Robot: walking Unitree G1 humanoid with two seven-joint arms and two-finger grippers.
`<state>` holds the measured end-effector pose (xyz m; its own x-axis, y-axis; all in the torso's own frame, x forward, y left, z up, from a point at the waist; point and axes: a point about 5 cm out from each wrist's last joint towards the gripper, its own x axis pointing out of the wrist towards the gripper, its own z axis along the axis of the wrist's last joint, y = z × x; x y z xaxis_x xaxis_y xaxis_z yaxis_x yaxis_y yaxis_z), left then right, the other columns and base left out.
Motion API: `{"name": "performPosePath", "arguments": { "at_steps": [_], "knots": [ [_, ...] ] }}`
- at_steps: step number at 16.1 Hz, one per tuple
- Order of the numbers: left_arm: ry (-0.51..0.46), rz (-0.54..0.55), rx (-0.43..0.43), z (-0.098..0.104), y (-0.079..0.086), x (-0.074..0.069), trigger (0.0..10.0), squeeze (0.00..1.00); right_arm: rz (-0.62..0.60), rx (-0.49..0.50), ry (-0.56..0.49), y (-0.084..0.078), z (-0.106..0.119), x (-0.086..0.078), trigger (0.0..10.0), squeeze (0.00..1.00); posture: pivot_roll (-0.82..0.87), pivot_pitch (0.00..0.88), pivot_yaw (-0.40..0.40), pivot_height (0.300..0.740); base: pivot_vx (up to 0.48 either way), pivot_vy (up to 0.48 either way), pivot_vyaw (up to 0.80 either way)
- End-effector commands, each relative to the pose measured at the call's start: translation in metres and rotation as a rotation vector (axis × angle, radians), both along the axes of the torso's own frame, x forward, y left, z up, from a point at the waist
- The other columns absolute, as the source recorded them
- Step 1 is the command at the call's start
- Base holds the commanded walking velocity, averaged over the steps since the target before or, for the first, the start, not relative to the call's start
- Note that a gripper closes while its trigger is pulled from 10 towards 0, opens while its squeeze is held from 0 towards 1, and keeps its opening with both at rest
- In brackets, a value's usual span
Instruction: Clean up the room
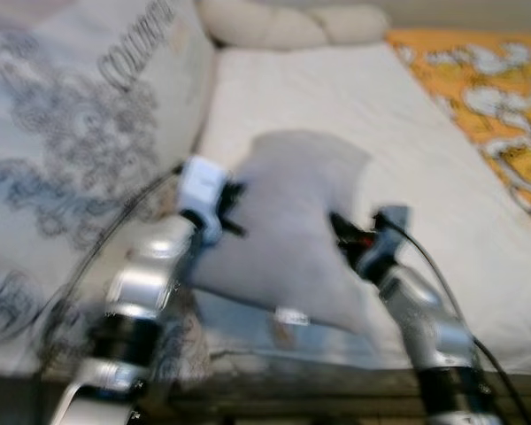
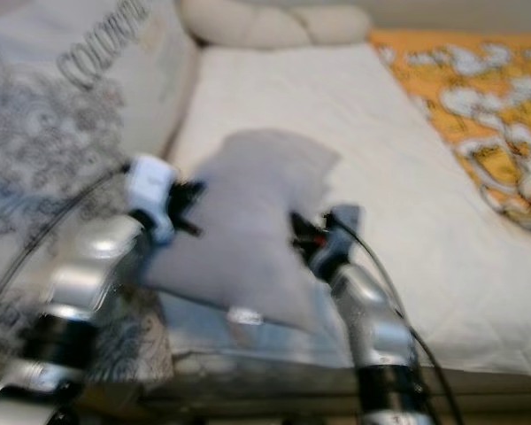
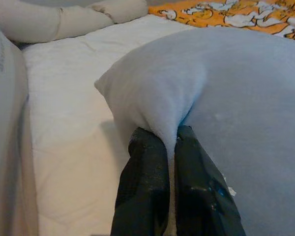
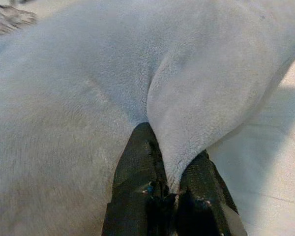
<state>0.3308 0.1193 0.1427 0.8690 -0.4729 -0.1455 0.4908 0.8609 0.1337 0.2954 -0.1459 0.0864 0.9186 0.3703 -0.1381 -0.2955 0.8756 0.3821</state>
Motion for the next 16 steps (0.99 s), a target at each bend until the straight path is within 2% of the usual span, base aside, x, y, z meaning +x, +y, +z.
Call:
{"name": "performPosePath", "arguments": {
  "at_steps": [1,5,9,10,11,13,16],
  "knots": [
    [-0.050,0.037,0.005,0.012,0.012,0.004,10.0,0.00,0.009,0.037,-0.043,0.008,0.011,0.004,10.0,0.00,-0.03,0.000,-0.006,0.740,0.270,0.000,0.00],
    [-0.047,0.025,0.023,0.010,0.010,0.003,10.0,0.00,0.012,0.020,-0.033,0.007,0.008,0.004,10.0,0.00,-0.03,0.000,-0.004,0.740,0.062,0.000,0.00],
    [-0.082,-0.001,0.068,0.013,0.007,0.011,10.0,0.00,-0.116,0.005,0.003,-0.008,0.003,0.009,10.0,0.00,-0.03,0.000,-0.003,0.740,0.000,0.000,0.00],
    [-0.074,0.001,0.082,0.012,0.007,0.014,10.0,0.00,-0.143,0.001,0.006,-0.012,0.003,0.009,10.0,0.09,-0.04,0.000,-0.003,0.740,0.000,0.000,0.00],
    [-0.070,-0.015,0.127,0.011,0.006,0.021,10.0,0.00,-0.216,-0.011,-0.006,-0.022,0.003,0.011,10.0,1.00,-0.04,0.000,-0.003,0.740,0.000,0.000,0.00],
    [-0.089,-0.013,0.163,0.013,0.004,0.028,10.0,0.00,-0.263,-0.064,-0.022,-0.032,0.003,0.012,10.0,1.00,-0.05,0.000,0.000,0.740,0.000,0.000,0.00],
    [-0.125,0.020,0.180,0.020,0.003,0.042,10.0,0.00,-0.223,-0.079,-0.057,-0.036,0.006,0.010,10.0,1.00,-0.07,0.000,0.005,0.740,0.000,0.000,0.00]
  ]
}}
